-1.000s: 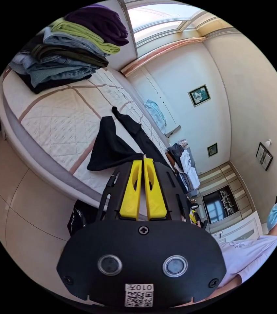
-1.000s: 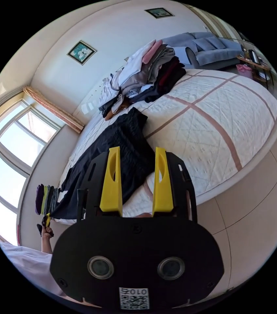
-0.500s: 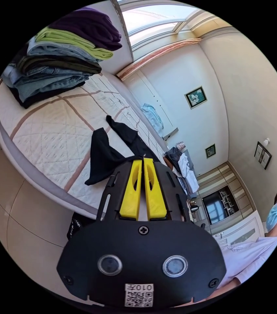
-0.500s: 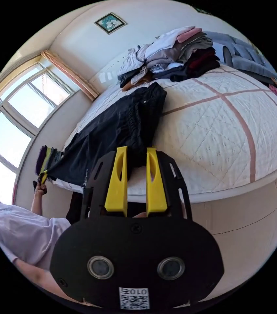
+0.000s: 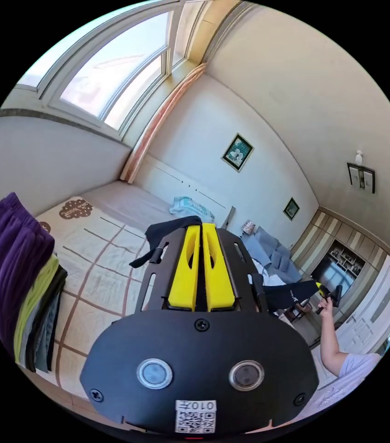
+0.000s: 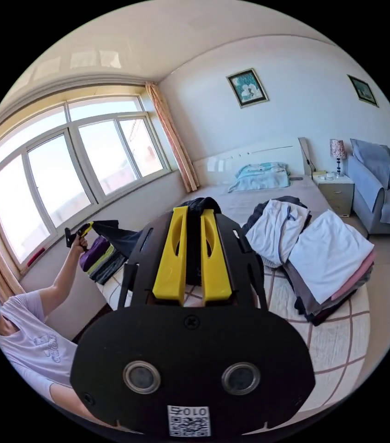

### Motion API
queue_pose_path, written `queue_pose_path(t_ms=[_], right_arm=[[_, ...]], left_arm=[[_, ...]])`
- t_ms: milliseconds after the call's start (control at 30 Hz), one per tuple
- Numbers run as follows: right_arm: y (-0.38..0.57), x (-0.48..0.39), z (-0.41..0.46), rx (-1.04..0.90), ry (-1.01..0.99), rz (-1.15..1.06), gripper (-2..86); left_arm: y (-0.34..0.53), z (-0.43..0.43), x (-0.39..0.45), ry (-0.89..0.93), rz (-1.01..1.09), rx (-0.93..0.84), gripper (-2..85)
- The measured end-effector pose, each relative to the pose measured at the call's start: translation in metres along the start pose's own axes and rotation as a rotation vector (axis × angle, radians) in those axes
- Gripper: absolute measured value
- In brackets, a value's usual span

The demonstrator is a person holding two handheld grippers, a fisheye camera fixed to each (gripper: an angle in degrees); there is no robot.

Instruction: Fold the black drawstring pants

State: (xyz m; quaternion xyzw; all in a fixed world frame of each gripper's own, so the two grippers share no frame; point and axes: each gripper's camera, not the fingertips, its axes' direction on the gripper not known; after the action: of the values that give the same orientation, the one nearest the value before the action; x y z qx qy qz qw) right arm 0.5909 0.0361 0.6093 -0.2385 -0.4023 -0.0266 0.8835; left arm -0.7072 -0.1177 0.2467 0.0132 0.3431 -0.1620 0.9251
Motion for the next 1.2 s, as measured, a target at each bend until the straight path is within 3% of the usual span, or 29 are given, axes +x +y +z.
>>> queue_pose_path(t_ms=[133,200,300,367,500,800,1200], right_arm=[[0.034,0.043,-0.002,-0.09,-0.014,0.059,6.2],[0.081,0.093,0.03,-0.321,-0.121,0.203,6.3],[0.151,0.145,0.06,-0.508,-0.099,0.405,6.4],[0.183,0.167,0.063,-0.517,-0.144,0.536,6.4],[0.214,0.18,0.052,-0.599,-0.095,0.613,6.3],[0.237,0.189,-0.003,-0.618,-0.004,0.655,6.2],[0.268,0.157,-0.007,-0.527,-0.032,0.671,6.9]], left_arm=[[0.029,-0.027,-0.041,0.137,-0.055,-0.075,-0.1],[0.069,-0.021,-0.061,0.145,-0.082,-0.171,-0.1],[0.155,0.001,-0.115,0.122,-0.221,-0.31,-0.1],[0.225,0.013,-0.167,0.147,-0.418,-0.328,-0.1],[0.287,0.026,-0.202,0.12,-0.56,-0.408,-0.1],[0.264,0.044,-0.161,0.183,-0.315,-0.64,0.0],[0.322,-0.021,-0.183,0.252,-0.376,-0.559,0.0]])
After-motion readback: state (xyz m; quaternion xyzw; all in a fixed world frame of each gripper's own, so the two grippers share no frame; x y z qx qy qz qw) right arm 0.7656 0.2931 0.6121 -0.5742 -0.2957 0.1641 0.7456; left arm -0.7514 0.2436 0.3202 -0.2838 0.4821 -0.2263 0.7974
